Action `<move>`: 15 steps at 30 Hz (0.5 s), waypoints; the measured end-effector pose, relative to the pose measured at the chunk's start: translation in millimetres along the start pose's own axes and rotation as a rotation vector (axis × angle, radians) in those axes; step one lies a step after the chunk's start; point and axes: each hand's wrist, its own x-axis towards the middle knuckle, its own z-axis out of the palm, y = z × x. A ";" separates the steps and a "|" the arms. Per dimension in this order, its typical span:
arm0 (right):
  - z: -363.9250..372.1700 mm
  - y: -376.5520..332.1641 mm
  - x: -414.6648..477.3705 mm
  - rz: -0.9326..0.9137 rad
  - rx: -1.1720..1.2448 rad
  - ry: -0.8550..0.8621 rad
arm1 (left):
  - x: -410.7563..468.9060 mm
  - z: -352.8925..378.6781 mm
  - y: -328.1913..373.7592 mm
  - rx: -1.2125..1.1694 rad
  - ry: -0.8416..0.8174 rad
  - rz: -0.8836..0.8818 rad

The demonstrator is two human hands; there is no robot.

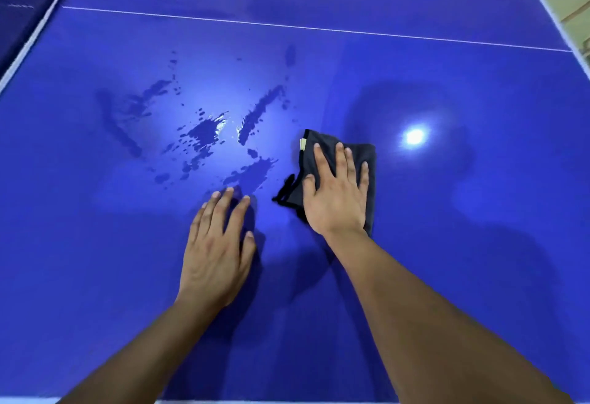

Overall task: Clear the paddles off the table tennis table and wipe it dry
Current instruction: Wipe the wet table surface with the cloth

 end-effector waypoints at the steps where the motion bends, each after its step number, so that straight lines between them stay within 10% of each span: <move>1: -0.8 -0.2 24.3 0.005 0.000 0.000 | 19.0 -0.7 -3.5 0.009 -0.001 -0.006; 15: -12.0 -5.3 333.0 0.004 0.018 0.004 | 85.8 7.4 -27.8 0.045 -0.036 -0.070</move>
